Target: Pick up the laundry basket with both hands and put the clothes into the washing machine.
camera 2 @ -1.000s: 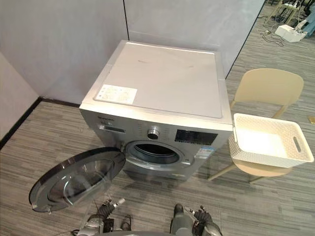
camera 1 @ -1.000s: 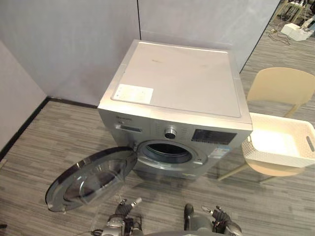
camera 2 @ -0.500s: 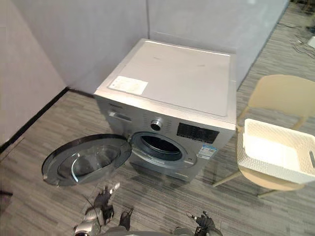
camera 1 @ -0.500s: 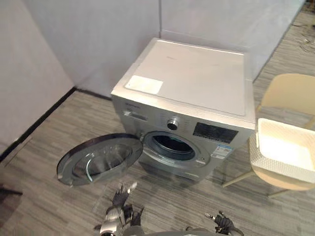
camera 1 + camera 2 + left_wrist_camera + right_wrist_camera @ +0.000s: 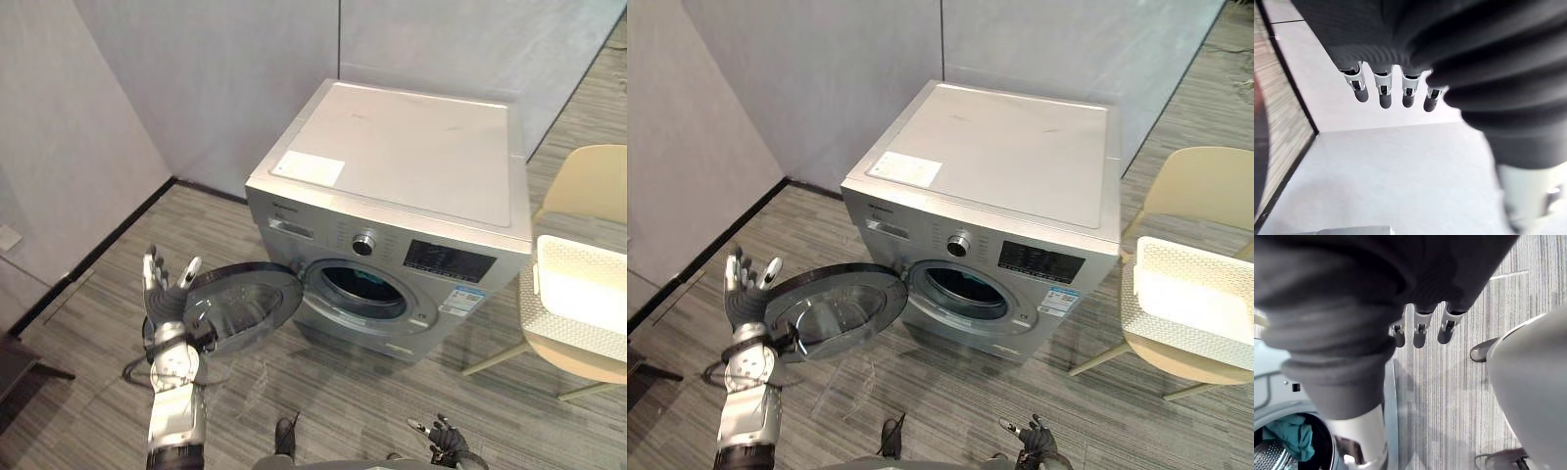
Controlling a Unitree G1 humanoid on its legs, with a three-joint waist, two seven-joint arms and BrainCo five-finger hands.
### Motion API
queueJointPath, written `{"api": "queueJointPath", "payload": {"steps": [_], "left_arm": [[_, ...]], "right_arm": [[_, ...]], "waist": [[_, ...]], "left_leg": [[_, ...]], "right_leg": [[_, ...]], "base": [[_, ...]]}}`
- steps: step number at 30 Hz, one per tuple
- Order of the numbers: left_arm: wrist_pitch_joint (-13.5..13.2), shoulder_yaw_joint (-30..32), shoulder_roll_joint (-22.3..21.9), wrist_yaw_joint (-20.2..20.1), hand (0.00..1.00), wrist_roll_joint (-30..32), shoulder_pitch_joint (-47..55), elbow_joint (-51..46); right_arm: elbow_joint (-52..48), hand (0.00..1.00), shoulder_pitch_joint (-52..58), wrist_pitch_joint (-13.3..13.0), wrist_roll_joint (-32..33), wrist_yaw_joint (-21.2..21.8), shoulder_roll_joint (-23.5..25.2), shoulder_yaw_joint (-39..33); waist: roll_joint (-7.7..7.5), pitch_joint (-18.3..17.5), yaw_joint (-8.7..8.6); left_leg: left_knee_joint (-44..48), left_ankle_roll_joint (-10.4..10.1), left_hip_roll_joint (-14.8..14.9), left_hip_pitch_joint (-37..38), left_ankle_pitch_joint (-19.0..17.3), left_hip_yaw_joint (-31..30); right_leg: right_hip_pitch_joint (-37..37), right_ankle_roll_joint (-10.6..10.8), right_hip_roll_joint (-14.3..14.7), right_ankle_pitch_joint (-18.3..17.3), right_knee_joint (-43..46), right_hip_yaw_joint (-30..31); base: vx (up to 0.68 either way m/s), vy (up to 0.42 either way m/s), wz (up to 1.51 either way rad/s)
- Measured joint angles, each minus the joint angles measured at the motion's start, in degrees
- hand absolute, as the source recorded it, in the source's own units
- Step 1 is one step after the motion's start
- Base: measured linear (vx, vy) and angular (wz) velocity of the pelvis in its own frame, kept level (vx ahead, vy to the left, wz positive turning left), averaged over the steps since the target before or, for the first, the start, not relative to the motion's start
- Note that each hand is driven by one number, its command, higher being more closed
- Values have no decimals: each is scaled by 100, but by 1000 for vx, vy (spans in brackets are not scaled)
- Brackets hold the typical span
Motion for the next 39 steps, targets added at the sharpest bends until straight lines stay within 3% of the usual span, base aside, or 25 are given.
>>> {"api": "queueJointPath", "payload": {"steps": [1, 4, 9, 12, 15, 17, 22, 25, 28, 32, 34, 36, 38, 39], "left_arm": [[0, 70, 36, 95, 0, 69, -103, -108], [0, 135, 252, 289, 0, 251, -379, -215], [41, 384, 760, 290, 0, 321, -776, -92], [108, 700, 1576, 272, 0, 288, -1484, 954], [233, 758, 2520, 257, 0, -110, -2584, 2347], [320, 692, 3263, 148, 0, -350, -3596, 3637], [481, 552, 3866, -265, 0, -915, -4583, 5576], [652, 580, 3983, -713, 0, -1234, -4587, 5988], [685, 802, 3830, -931, 0, -1223, -4545, 6029], [570, 1168, 3557, -1121, 0, -1199, -4296, 6052], [435, 1392, 3323, -1193, 0, -1163, -3873, 5967], [423, 1549, 3013, -1379, 0, -1043, -3256, 5994], [425, 1617, 2539, -1550, 0, -849, -2596, 6126], [428, 1617, 2374, -1598, 0, -809, -2415, 6206]], "right_arm": [[-4, 0, -15, -10, 5, 9, 1, 7], [-1, 0, -17, -48, -9, 76, 1, 8], [10, 0, -21, -52, -237, 234, -37, 178], [-52, 0, -28, -46, -285, 264, -81, 224], [-91, 0, -79, -36, -369, 363, -122, 230], [-84, 0, -166, -32, -383, 362, -132, 227], [-82, 0, -186, 9, -212, 362, -77, 229], [-136, 0, -180, 36, -142, 385, 59, 230], [-309, 0, -69, 41, 16, 497, 158, 353], [-359, 0, 39, 60, 18, 509, 152, 349], [-365, 0, 32, 80, 18, 523, 125, 331], [-361, 0, 33, 83, -3, 633, 20, 325], [-318, 0, 41, 117, -68, 742, -73, 324], [-314, 0, 33, 127, -133, 754, -114, 325]], "waist": [[-26, -8, -7], [-42, -8, -17], [-43, -6, 60], [-72, 21, 83], [-263, 223, 86], [-479, 426, 47], [-757, 648, -62], [-826, 695, 5], [-849, 733, 81], [-842, 735, 226], [-769, 772, 251], [-656, 757, 260], [-580, 688, 255], [-516, 672, 257]], "left_leg": [[0, -172, -37, -19, 110, 0], [32, -169, -156, -86, 119, 40], [1, -122, -133, -442, 155, 189], [0, -91, -7, -811, 177, 291], [3, -23, 85, -1141, 227, 362], [34, 2, 155, -1437, 316, 400], [40, -78, 251, -1794, 435, 446], [42, -81, 455, -1923, 428, 580], [44, -68, 715, -1941, 411, 644], [43, -116, 840, -1836, 358, 724], [44, -124, 855, -1682, 334, 782], [41, -138, 840, -1477, 261, 896], [37, -143, 745, -1336, 257, 899], [34, -143, 739, -1316, 258, 895]], "right_leg": [[0, 0, -47, 1, 0, -5], [-66, 10, -171, 9, 1, 50], [-500, 52, -159, 97, -11, 211], [-836, 43, -29, 354, -243, 297], [-1083, 50, 73, 626, -535, 396], [-1335, 15, 146, 846, -701, 451], [-1633, -33, 197, 1073, -864, 525], [-1830, -111, 376, 1350, -913, 668], [-1899, -191, 580, 1595, -913, 778], [-1840, -191, 685, 1594, -912, 795], [-1712, -198, 699, 1587, -909, 765], [-1570, -332, 676, 1479, -857, 748], [-1514, -327, 605, 949, -586, 593], [-1520, -330, 589, 891, -512, 576]], "base": [[86, 12, 2], [68, 60, 4], [-46, 29, -14], [-111, -2, -24], [-115, -9, -21], [-102, -1, -18], [-36, 3, -8], [-11, -10, -33], [-19, -9, -26], [-23, -35, -12], [-27, -30, -11], [-35, -24, -4], [-30, -54, 15], [-41, -46, 19]]}}
